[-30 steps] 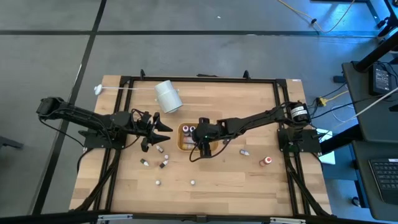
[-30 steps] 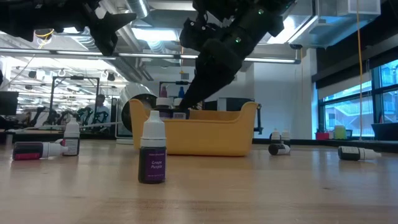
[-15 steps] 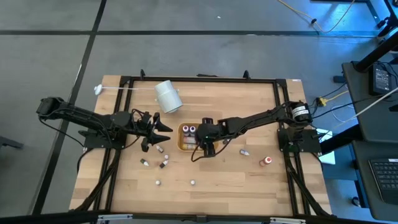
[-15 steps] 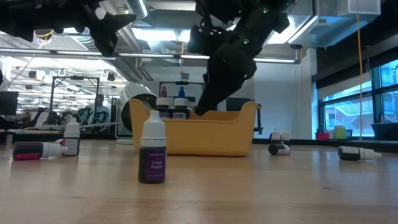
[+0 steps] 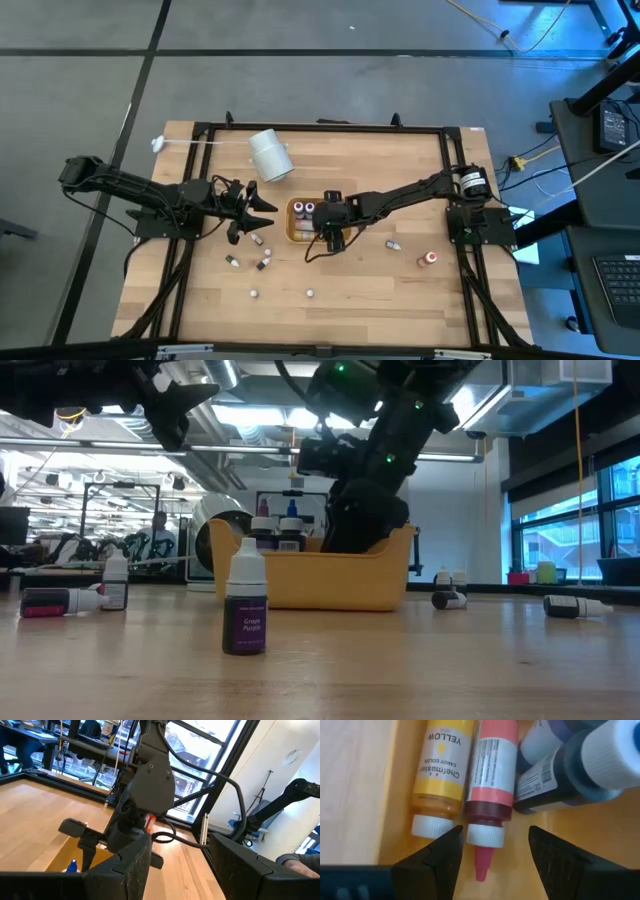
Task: Pick & Place food coloring
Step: Put the large red ink bottle into the yellow bin
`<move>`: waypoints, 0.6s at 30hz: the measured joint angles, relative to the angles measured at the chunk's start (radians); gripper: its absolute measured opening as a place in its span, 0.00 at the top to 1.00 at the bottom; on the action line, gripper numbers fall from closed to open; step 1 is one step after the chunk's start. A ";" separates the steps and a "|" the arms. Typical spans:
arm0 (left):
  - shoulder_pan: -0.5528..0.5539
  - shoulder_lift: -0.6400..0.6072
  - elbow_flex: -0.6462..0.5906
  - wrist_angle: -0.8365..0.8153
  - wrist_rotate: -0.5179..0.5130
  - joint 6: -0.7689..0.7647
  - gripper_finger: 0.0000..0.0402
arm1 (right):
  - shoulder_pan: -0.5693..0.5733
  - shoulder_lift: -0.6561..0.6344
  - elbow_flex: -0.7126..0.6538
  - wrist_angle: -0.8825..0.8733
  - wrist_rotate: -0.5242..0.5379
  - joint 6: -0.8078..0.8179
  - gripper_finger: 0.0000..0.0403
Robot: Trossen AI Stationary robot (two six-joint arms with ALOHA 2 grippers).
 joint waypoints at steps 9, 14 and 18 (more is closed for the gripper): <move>0.000 0.000 0.000 0.000 0.000 0.001 0.51 | -0.015 0.016 0.000 0.002 -0.037 -0.014 0.61; 0.000 0.000 0.000 -0.004 0.000 0.001 0.51 | -0.022 0.030 0.001 0.011 -0.057 -0.018 0.67; 0.000 0.000 0.000 -0.007 0.000 0.000 0.51 | -0.023 0.029 0.001 0.008 -0.049 -0.021 0.70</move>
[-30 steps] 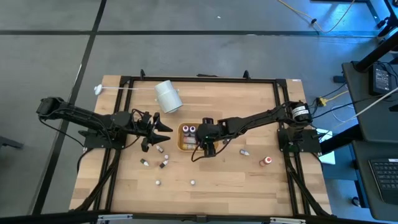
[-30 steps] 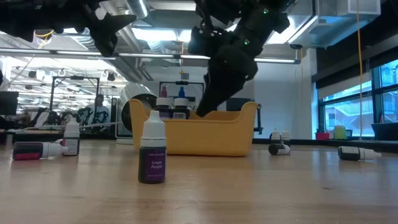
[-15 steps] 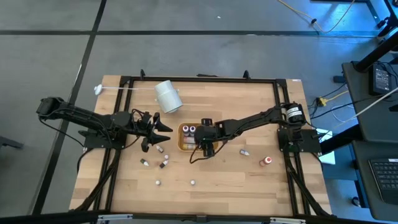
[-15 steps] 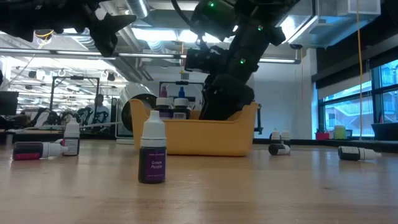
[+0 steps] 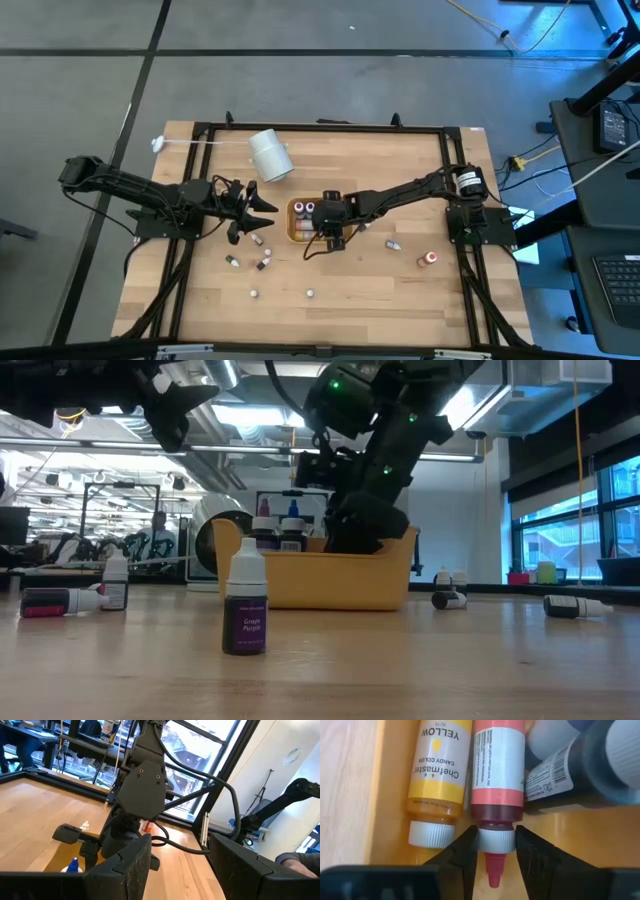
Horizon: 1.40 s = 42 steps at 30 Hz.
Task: Pick & Place food coloring
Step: Put the large red ink bottle into the yellow bin
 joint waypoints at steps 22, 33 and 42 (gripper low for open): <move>0.000 0.000 0.000 0.000 0.000 -0.001 0.51 | 0.046 -0.057 0.187 -0.397 0.197 -0.156 0.89; 0.000 0.000 0.000 0.000 0.001 -0.002 0.51 | 0.061 -0.057 0.205 -0.423 0.141 -0.159 0.91; 0.000 0.000 0.000 0.000 0.004 -0.002 0.51 | 0.030 -0.056 0.176 -0.385 0.120 -0.123 0.55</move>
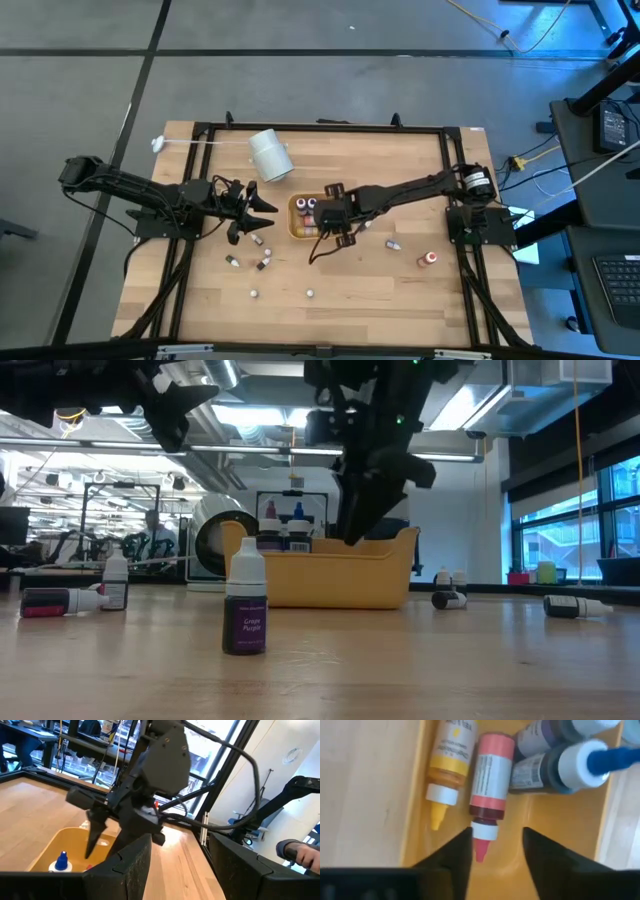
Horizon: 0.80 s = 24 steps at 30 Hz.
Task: Pick & Place food coloring
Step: Put the large red ink bottle into the yellow bin
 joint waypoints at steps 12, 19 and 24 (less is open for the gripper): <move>0.000 0.000 0.000 0.000 0.000 0.002 0.51 | -0.057 0.002 -0.119 0.116 -0.072 -0.005 0.40; 0.000 0.000 0.000 0.000 0.000 0.002 0.51 | -0.081 0.010 -0.131 0.156 -0.158 -0.008 0.47; 0.000 0.000 0.000 -0.003 0.000 0.002 0.51 | -0.080 0.031 -0.131 0.164 -0.181 -0.025 0.51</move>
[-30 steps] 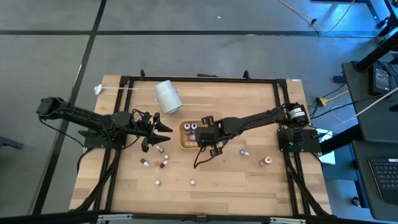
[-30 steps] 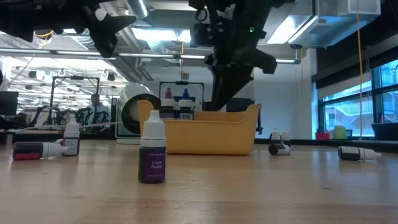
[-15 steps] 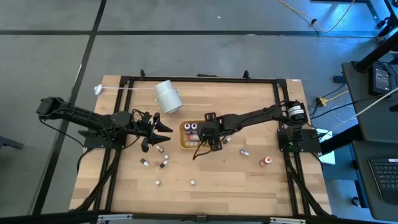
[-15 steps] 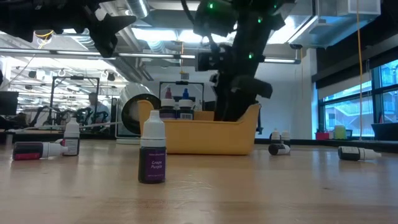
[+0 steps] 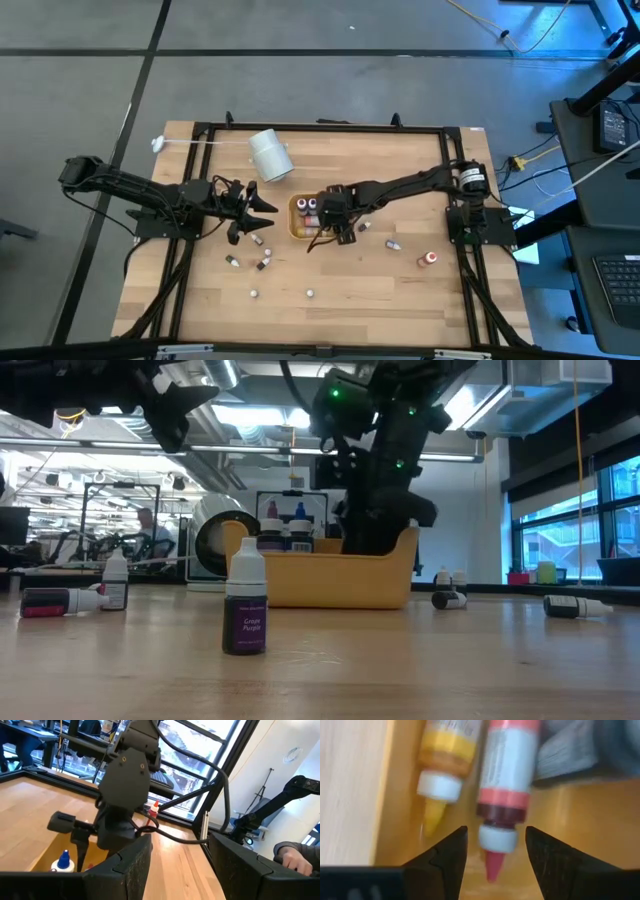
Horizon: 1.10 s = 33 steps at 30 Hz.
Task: Pick & Place food coloring
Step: Put the large red ink bottle into the yellow bin
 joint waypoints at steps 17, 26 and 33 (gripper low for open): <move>0.000 0.000 0.000 -0.019 -0.004 -0.002 0.51 | 0.000 0.025 0.000 0.003 0.006 -0.004 0.72; 0.000 0.000 0.000 -0.019 -0.004 -0.002 0.51 | 0.031 0.019 0.042 -0.105 0.187 -0.008 0.71; 0.000 0.000 0.000 -0.019 -0.004 -0.002 0.51 | 0.081 0.019 0.127 -0.200 0.280 -0.048 0.71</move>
